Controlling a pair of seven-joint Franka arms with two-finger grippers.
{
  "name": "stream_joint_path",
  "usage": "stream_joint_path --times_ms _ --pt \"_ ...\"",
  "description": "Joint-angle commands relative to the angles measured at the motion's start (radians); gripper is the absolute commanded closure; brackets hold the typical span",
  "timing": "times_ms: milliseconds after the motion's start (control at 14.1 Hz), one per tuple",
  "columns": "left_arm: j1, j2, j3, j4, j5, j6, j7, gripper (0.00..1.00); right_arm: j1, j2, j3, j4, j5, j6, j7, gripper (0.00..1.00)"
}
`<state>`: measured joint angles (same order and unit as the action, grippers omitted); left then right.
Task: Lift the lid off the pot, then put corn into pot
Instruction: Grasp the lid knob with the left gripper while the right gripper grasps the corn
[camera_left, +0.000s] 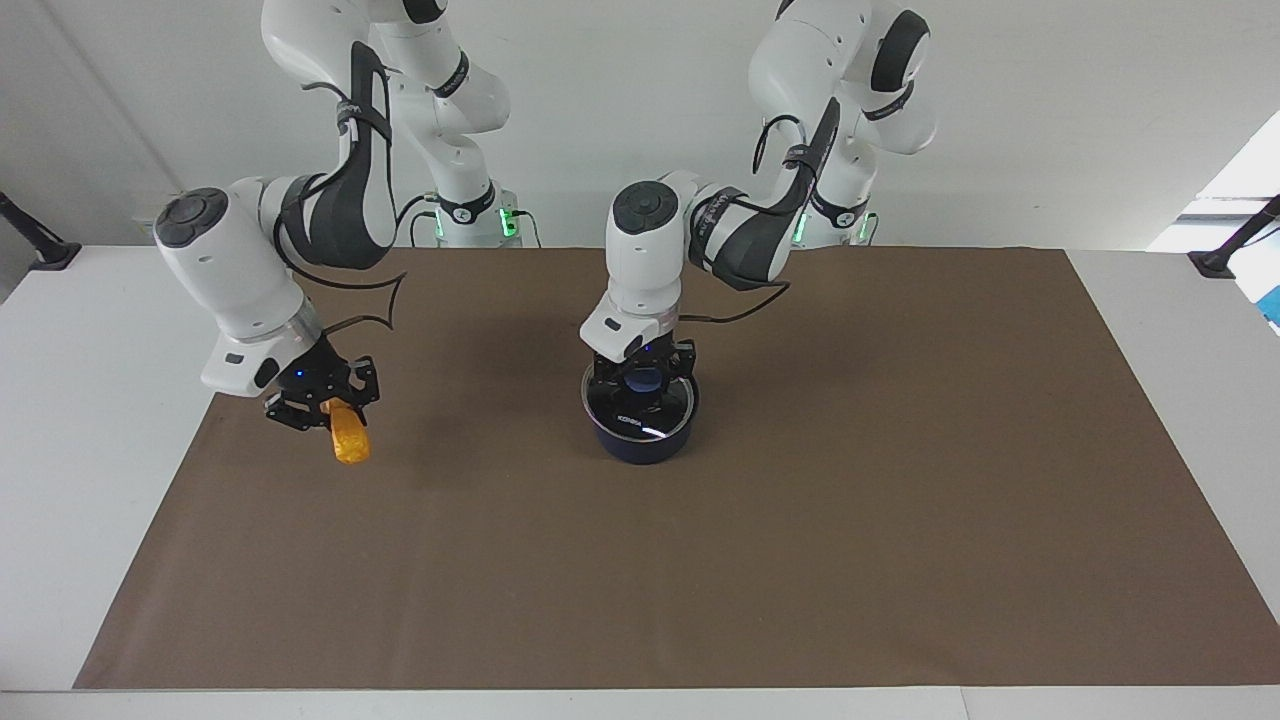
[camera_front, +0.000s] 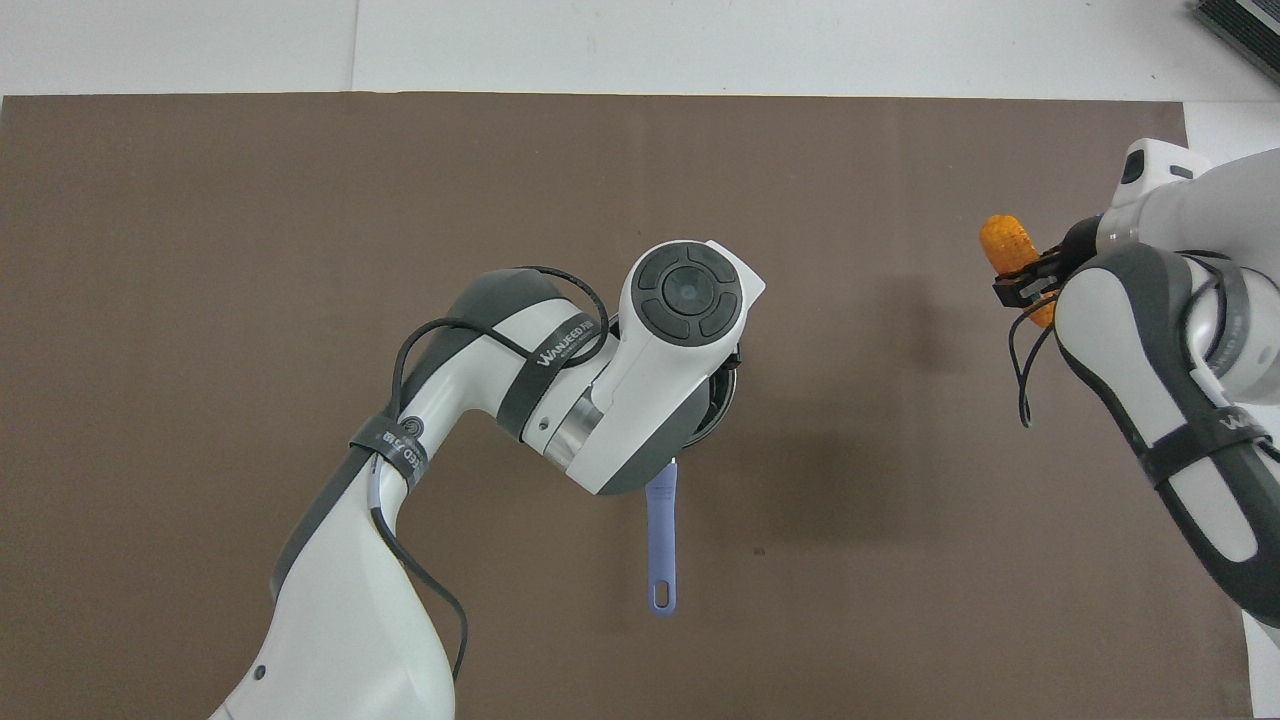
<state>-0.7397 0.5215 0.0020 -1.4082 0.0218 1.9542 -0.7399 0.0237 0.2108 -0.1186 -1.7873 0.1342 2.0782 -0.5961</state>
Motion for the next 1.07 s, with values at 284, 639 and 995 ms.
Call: stream_joint_path --times_ms 284,639,995 --pt "0.006 -0.078 0.016 0.023 0.023 -0.112 -0.012 1.00 0.027 -0.100 0.016 0.098 -0.047 -0.262 0.183 1.00" --pt "0.068 -0.127 0.038 0.005 0.046 -0.116 0.028 1.00 0.200 -0.110 0.019 0.094 -0.088 -0.265 0.483 1.00" --pt "0.216 -0.182 0.036 -0.063 0.038 -0.123 0.192 1.00 0.363 -0.039 0.022 0.091 -0.088 -0.187 0.750 1.00"
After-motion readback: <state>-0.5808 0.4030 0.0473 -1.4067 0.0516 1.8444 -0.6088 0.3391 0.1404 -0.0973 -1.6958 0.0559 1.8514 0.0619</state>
